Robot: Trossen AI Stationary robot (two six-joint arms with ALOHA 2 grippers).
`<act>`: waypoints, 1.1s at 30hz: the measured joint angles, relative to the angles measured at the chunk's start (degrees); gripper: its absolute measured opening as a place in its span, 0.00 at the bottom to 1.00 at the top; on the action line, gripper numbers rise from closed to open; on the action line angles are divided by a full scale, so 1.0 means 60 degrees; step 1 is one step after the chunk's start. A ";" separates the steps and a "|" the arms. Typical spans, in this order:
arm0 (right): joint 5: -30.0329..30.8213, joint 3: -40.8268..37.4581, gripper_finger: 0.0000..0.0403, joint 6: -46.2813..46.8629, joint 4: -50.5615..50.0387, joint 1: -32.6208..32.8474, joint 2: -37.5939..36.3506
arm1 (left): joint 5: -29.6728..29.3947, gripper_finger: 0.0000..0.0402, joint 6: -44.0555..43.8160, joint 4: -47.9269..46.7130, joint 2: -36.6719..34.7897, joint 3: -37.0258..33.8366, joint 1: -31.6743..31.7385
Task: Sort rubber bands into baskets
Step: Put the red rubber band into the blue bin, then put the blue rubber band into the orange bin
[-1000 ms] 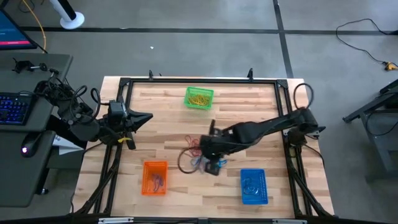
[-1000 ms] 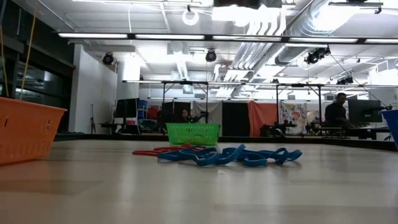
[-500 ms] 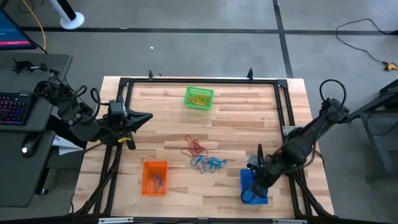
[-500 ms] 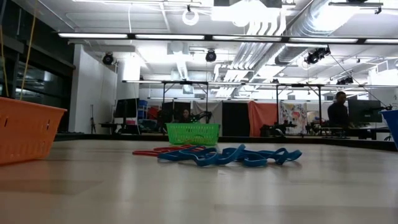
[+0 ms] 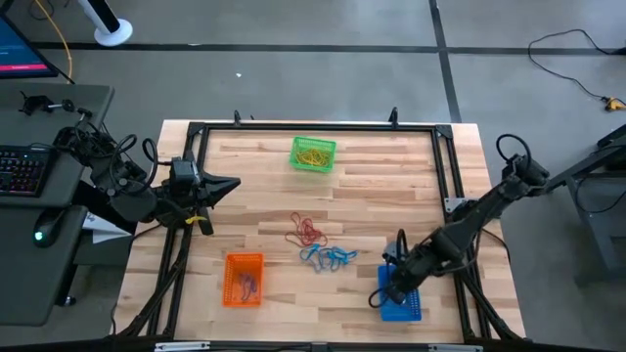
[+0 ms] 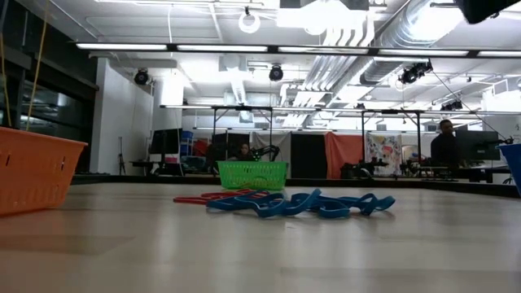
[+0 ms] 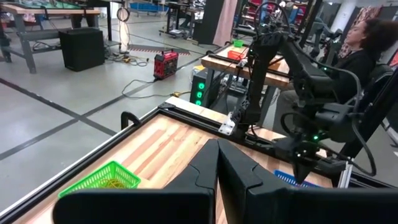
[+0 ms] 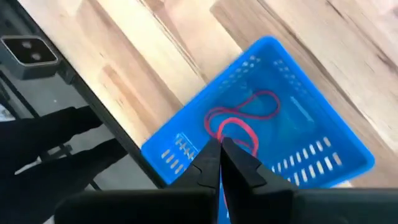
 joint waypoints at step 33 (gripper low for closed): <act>0.0643 0.0690 0.56 -0.2260 0.1867 -0.1207 0.0084 | 0.0000 0.00 -0.0006 -0.0003 0.0000 0.0000 -0.0004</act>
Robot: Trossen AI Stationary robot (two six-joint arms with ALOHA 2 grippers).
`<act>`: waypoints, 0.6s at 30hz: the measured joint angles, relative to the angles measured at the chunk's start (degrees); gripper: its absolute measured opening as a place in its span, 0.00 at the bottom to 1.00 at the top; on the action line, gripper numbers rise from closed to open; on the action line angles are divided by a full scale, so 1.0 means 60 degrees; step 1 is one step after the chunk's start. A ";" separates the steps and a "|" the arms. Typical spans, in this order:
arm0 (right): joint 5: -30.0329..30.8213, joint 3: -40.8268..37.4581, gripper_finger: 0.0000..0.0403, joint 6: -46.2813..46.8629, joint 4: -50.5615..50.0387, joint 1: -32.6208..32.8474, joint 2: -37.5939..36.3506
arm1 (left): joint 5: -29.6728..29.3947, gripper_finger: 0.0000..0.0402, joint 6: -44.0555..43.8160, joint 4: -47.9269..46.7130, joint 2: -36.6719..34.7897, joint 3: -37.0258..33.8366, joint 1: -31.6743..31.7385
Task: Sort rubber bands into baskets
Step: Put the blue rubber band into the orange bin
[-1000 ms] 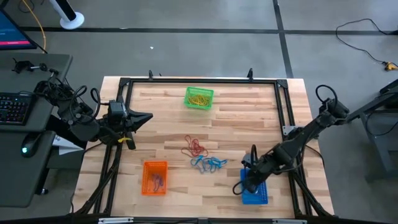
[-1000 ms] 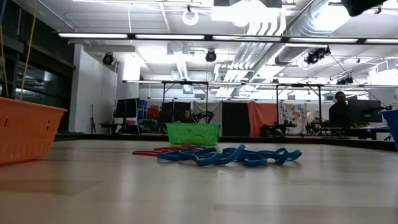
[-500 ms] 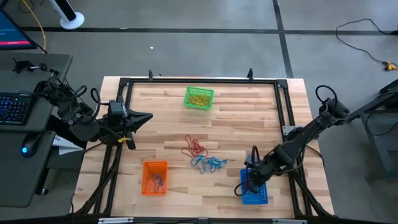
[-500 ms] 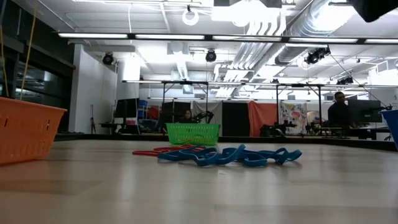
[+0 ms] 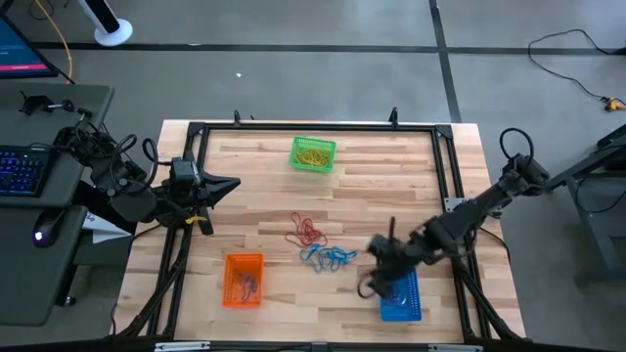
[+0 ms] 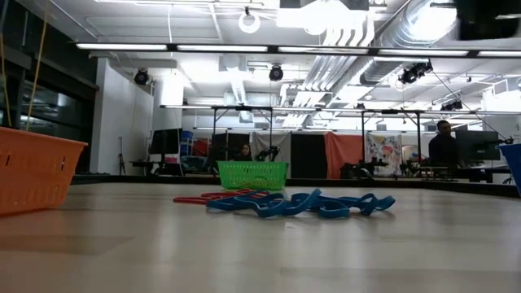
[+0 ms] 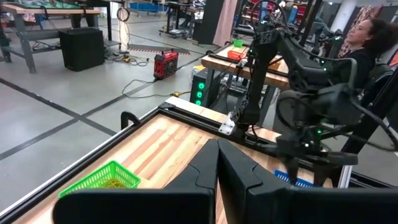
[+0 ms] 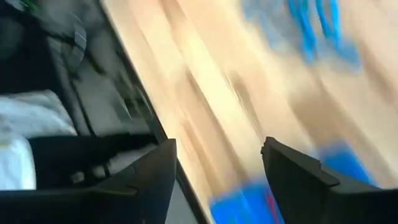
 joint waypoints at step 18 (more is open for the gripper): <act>0.0505 0.2321 0.55 -0.9763 -0.3244 -0.1844 0.4864 | 0.0000 0.00 -0.0192 0.0000 0.0000 0.0000 0.0001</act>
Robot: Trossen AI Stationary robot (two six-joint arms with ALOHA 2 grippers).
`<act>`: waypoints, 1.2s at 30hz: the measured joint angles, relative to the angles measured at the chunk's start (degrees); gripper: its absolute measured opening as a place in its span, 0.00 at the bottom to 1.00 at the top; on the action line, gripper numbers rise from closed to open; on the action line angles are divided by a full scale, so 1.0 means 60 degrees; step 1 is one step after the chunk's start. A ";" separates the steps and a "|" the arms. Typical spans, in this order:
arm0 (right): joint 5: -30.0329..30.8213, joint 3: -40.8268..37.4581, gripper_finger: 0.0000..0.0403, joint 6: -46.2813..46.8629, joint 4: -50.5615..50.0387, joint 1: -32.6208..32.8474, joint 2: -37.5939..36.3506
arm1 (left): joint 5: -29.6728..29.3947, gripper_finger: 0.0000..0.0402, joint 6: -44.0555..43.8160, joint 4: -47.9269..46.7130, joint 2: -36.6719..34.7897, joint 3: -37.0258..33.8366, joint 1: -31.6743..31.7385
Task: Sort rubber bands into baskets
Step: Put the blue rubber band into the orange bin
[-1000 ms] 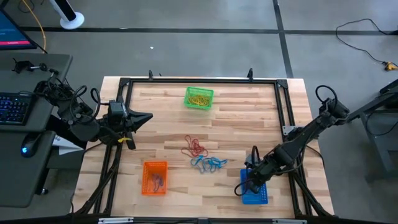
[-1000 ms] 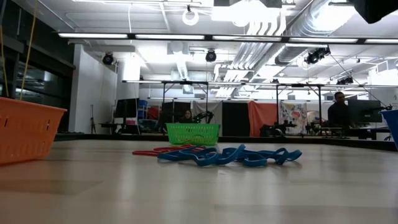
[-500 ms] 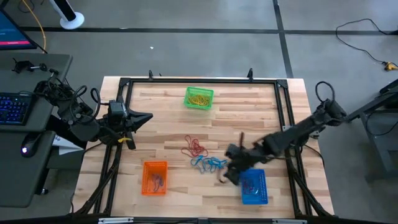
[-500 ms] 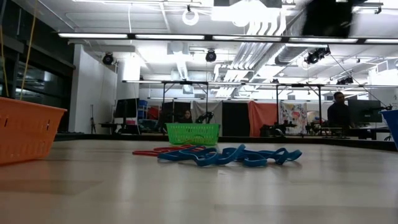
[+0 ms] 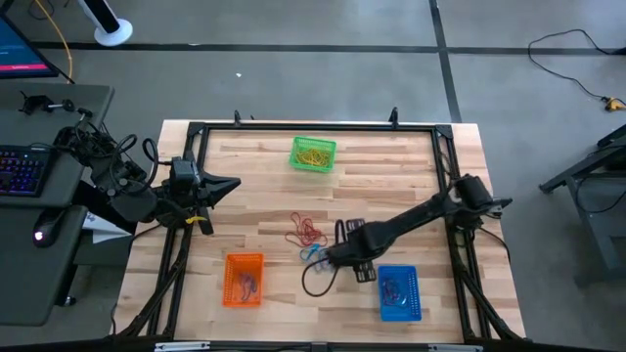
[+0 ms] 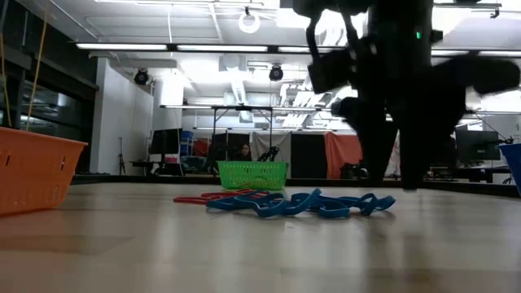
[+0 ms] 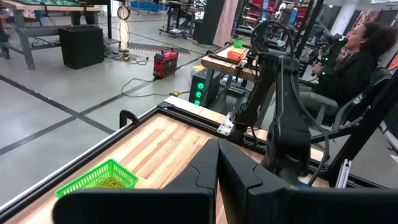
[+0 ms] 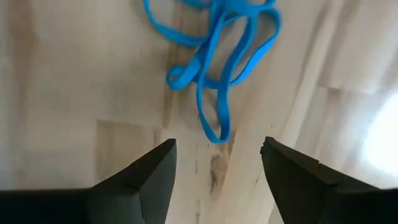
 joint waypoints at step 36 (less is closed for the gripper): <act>0.0264 0.0010 0.00 0.1755 0.1095 -0.0292 -0.2680 | 0.0007 0.00 0.0019 -0.0131 0.0000 -0.0004 -0.0001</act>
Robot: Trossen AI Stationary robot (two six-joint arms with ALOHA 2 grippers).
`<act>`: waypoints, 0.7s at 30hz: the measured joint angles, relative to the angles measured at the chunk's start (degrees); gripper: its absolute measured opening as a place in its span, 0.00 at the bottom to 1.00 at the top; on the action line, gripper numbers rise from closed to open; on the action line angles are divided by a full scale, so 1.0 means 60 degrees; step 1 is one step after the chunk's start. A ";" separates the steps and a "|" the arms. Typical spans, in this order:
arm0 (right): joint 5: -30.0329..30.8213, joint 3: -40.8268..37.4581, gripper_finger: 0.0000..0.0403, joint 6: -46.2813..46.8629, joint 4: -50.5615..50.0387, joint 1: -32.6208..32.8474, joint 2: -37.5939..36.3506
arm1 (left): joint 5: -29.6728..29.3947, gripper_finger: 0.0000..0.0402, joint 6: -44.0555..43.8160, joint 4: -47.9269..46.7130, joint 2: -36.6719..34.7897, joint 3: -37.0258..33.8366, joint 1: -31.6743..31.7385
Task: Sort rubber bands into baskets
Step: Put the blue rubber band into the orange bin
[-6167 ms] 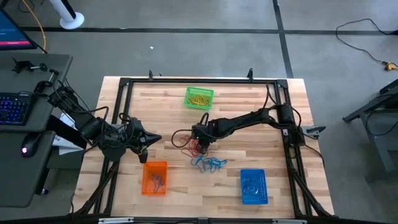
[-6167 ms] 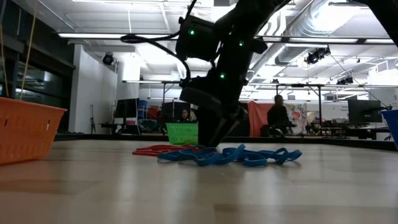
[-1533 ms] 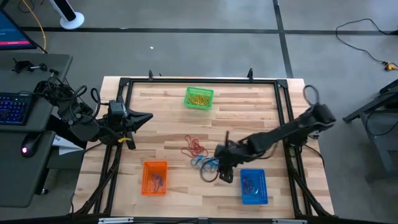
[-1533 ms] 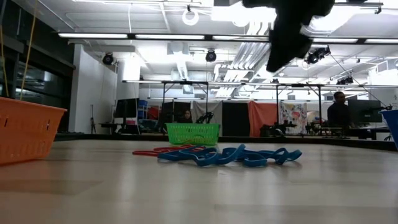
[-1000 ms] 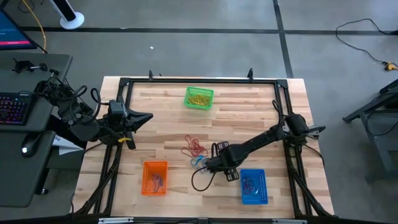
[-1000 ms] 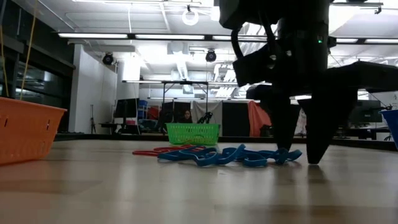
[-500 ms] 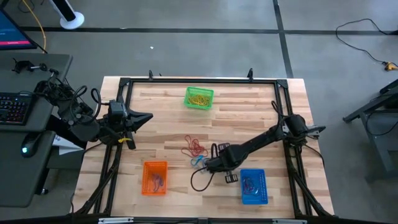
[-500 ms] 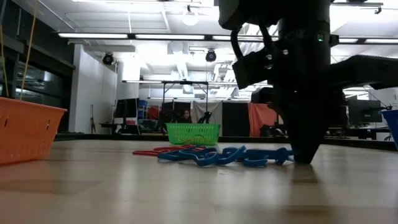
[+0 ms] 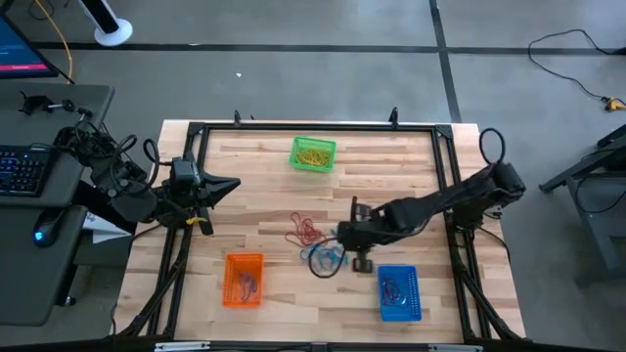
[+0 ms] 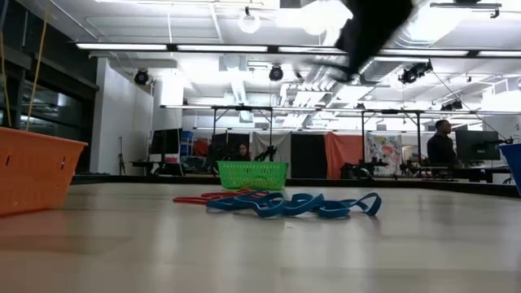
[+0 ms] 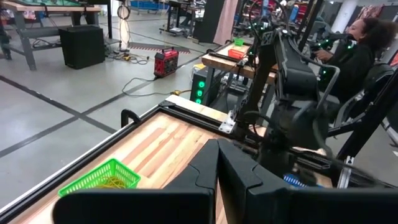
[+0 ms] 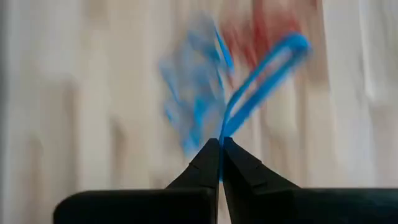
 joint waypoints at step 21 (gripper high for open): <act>-0.1870 0.3713 0.00 -0.0581 0.7520 -0.0241 0.5518 | -0.0001 0.00 -0.0283 -0.0011 0.0004 0.0000 0.0001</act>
